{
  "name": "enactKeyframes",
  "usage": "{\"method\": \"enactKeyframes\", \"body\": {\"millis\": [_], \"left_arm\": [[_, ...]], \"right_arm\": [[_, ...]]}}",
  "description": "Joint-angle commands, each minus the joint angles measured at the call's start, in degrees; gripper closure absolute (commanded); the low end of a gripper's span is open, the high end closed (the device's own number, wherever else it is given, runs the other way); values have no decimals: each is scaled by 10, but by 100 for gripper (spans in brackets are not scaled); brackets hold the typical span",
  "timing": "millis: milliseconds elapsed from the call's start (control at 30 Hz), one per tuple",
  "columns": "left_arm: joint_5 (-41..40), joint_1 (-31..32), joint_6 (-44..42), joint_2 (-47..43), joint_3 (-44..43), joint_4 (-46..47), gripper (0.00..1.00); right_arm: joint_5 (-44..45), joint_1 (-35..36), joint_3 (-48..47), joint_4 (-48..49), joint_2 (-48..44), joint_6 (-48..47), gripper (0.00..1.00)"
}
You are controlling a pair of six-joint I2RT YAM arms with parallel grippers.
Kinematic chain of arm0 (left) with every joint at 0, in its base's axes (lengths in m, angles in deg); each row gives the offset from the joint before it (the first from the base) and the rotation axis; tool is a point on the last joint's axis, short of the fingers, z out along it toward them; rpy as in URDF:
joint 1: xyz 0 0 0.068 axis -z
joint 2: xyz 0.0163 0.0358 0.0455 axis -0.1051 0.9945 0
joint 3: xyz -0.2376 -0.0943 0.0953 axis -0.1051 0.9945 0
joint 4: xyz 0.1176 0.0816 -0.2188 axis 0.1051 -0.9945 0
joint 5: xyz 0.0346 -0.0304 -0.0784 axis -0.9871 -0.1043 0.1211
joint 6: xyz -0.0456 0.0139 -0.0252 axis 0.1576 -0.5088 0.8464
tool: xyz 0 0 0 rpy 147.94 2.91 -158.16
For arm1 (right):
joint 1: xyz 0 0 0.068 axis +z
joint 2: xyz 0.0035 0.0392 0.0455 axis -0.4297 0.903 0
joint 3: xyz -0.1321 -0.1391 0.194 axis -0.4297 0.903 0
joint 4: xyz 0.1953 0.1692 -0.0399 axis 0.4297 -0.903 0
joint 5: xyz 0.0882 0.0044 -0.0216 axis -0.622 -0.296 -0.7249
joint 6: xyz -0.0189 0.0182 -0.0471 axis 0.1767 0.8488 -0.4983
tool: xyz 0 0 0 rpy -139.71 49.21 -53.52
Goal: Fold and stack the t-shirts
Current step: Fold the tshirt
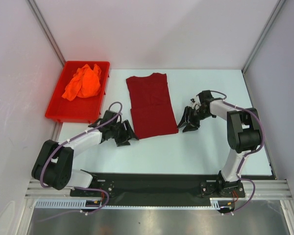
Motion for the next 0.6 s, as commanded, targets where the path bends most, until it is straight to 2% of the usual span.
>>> {"method": "enactKeyframes", "body": {"millis": [0,300,567], "left_arm": [[30,-18,40,6,37,36,36],[32,-38,84,69,47,101,37],[2,-38,104,117,14,95,50]], "right_arm": [[-8,0,3,5,13,-9,49],[-19,17,14,39,40,5,51],[-9,21,13,46,51,9,51]]}}
